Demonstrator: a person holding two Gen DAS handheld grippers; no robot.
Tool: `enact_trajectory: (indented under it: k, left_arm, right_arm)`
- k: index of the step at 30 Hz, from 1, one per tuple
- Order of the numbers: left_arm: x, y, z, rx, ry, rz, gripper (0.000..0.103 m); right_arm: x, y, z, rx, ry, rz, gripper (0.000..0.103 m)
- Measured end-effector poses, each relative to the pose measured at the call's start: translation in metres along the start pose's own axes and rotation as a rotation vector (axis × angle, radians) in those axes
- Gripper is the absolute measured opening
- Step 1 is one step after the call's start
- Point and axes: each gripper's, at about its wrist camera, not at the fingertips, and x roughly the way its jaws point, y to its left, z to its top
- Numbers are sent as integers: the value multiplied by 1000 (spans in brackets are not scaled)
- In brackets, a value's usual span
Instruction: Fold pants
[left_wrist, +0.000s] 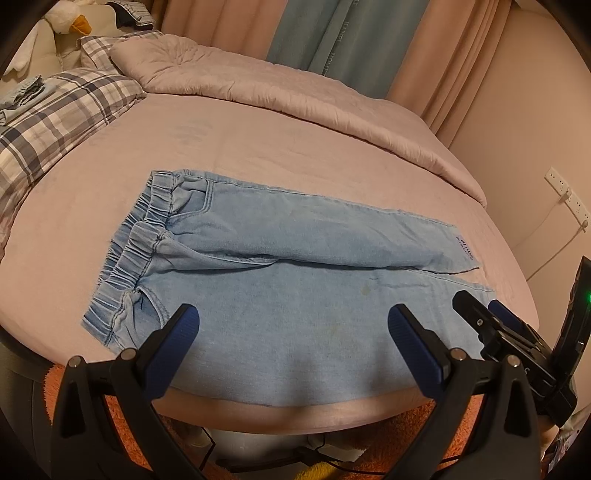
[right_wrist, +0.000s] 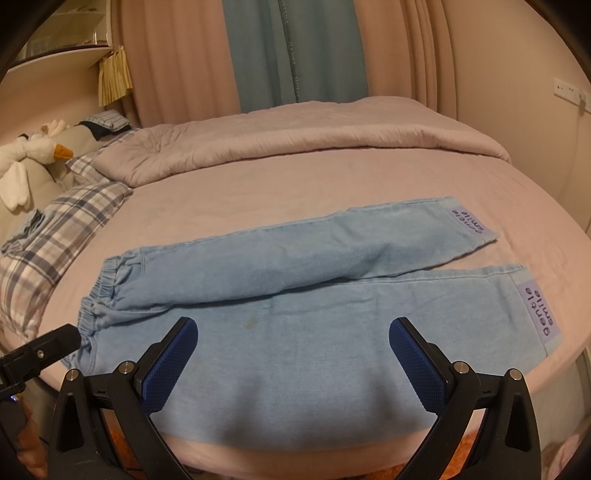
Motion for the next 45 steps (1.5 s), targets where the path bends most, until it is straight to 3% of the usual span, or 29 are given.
enact_trajectory:
  k: [39,45]
  left_arm:
    - [17,3,-3,-7,44,10,102]
    - [19,28,3,-46,13,70,101]
  right_arm:
    - [4,-18,-2,55,32,-21,103]
    - [4,-43,0,118,31,-25,103]
